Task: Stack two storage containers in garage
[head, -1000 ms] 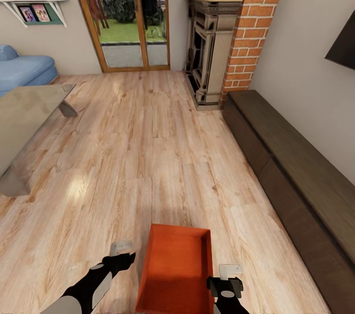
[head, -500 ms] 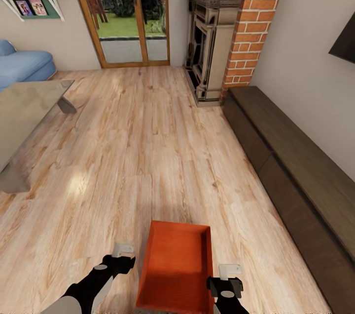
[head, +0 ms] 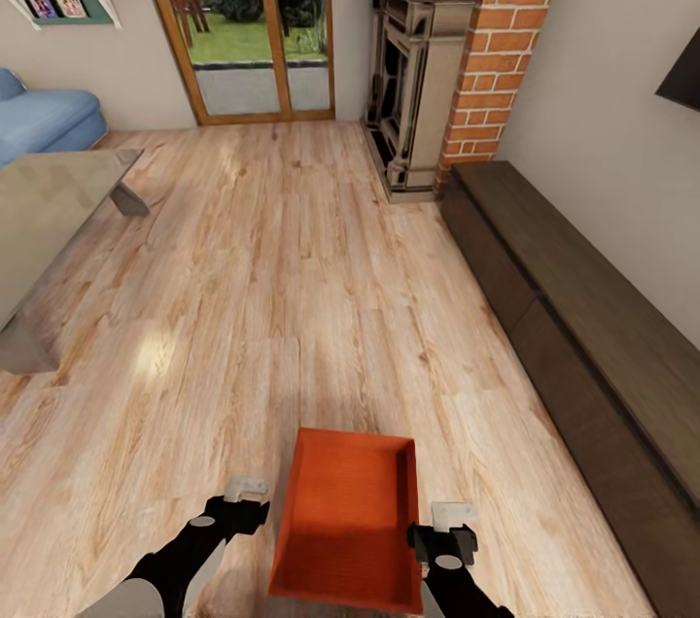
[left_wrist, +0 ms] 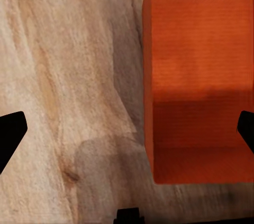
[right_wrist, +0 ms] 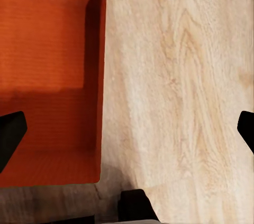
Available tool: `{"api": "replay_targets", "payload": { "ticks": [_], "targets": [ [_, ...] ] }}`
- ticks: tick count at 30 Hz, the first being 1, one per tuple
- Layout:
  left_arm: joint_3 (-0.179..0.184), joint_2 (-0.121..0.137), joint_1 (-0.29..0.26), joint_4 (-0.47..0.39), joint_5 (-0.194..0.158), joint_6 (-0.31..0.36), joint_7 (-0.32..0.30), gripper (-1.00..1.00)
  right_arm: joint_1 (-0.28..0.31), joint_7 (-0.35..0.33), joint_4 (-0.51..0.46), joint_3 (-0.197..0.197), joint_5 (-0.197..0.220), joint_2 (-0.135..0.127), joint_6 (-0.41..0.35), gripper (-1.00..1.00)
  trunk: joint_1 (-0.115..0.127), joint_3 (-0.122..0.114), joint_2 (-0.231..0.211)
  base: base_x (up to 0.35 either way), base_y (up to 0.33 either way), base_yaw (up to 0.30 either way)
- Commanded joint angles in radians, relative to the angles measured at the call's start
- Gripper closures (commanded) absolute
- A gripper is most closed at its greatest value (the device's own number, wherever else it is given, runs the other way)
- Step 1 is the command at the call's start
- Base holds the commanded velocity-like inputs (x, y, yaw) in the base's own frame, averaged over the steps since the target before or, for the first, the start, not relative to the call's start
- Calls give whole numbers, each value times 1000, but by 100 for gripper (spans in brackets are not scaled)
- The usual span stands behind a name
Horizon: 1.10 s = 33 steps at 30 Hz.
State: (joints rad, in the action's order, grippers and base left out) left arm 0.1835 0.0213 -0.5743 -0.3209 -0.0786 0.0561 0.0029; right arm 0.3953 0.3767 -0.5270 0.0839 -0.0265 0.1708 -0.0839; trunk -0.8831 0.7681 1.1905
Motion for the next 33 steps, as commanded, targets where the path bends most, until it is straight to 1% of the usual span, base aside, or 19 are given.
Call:
{"api": "replay_targets", "payload": {
  "ticks": [1, 5, 15, 21, 33],
  "targets": [
    [6, 0, -2, -3, -8, 6, 0, -100, 1, 7, -7, 5, -3, -1, -9, -100, 0, 2, 0, 0, 0, 0],
    [5, -1, -8, -4, -9, 2, 1, -100, 6, 9, -27, 4, -6, -4, -10, -100, 0, 9, 0, 0, 0, 0],
    [8, 4, -12, -6, -9, -5, 1, -100, 11, 6, -34, 1, -8, -7, -10, -100, 0, 25, 0, 0, 0, 0],
    [7, 1, -26, -26, -8, 1, 0, -100, 14, 11, -54, 0, -10, -7, -13, -100, 0, 34, 0, 0, 0, 0],
    [7, 2, -28, -50, -8, 7, 3, -100, 14, 9, -69, 0, -10, -8, -19, -100, 0, 54, 0, 0, 0, 0]
  ]
}}
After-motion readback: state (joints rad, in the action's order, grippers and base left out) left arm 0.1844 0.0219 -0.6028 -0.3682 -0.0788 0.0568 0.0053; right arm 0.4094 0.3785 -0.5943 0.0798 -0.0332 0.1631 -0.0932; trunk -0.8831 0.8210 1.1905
